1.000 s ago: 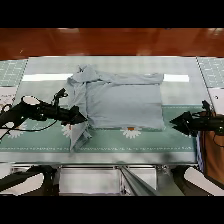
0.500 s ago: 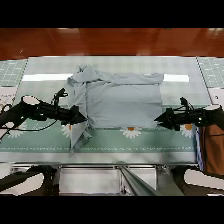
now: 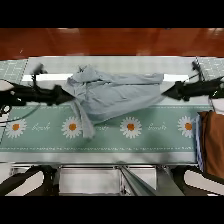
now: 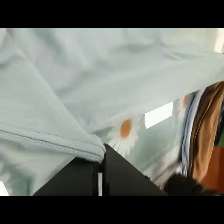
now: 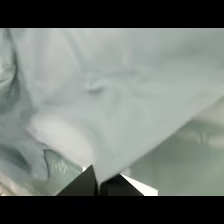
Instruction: Fold the shirts.
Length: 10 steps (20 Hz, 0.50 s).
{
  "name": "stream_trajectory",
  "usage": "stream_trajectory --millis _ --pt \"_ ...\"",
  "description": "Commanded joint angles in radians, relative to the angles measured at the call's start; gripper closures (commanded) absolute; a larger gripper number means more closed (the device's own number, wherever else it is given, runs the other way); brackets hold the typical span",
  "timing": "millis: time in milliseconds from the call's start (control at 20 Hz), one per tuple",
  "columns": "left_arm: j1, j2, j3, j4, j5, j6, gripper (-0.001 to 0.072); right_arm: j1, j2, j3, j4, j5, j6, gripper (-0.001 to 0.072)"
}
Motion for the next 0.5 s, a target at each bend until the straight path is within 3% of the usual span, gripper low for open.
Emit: stream_trajectory --millis 0,250,450 --pt "0.108 0.125 0.266 -0.003 0.017 -0.06 0.0673 0.003 0.097 0.343 -0.068 0.02 0.09 0.069" --pt "0.219 0.217 0.693 -0.001 0.024 -0.101 0.0673 0.003 0.164 0.776 -0.121 0.044 0.193 0.069" --pt "0.382 0.347 0.83 0.0 0.024 -0.106 0.0673 0.003 0.315 0.88 -0.282 0.047 0.233 0.069"
